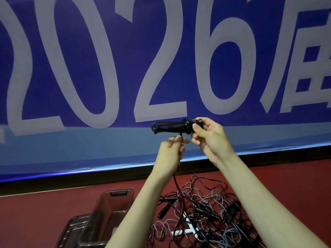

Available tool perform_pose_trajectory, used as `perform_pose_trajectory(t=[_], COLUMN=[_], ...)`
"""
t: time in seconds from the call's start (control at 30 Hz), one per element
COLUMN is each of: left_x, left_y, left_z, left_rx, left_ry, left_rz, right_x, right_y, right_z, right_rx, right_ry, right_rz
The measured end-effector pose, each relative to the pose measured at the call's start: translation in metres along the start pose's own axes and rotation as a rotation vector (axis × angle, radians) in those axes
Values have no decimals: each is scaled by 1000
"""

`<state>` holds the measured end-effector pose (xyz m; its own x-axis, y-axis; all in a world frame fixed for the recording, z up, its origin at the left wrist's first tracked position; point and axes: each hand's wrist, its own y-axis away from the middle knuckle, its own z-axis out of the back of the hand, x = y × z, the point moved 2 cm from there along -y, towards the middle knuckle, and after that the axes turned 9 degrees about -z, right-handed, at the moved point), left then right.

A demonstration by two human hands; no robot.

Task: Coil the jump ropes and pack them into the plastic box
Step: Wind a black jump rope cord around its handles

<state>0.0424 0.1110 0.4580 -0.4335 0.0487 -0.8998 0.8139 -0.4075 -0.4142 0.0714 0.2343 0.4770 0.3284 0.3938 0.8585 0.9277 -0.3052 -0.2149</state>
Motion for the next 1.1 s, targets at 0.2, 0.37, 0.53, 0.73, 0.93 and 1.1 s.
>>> perform_pose_trajectory(t=[0.2,0.37,0.53,0.73,0.93,1.1], left_x=[-8,-19,-38,-47,-34,-34], left_y=[8,12,11,15,8,7], left_z=[-19,-18,3,17,33,36], left_rx=[125,135,92,59,129,305], left_ry=[-555,-874,-1153,-1054,-628,-365], left_rz=[-106,-258,-480,-477,-424,-295], right_x=[7,13,28,38,47,53], right_y=[0,6,14,19,26,29], right_z=[10,13,8,10,14,16], right_rx=[-210,-236,-120,148,388,539], right_ry=[169,628,919,1208,993,836], right_rz=[198,406,460,251,99,62])
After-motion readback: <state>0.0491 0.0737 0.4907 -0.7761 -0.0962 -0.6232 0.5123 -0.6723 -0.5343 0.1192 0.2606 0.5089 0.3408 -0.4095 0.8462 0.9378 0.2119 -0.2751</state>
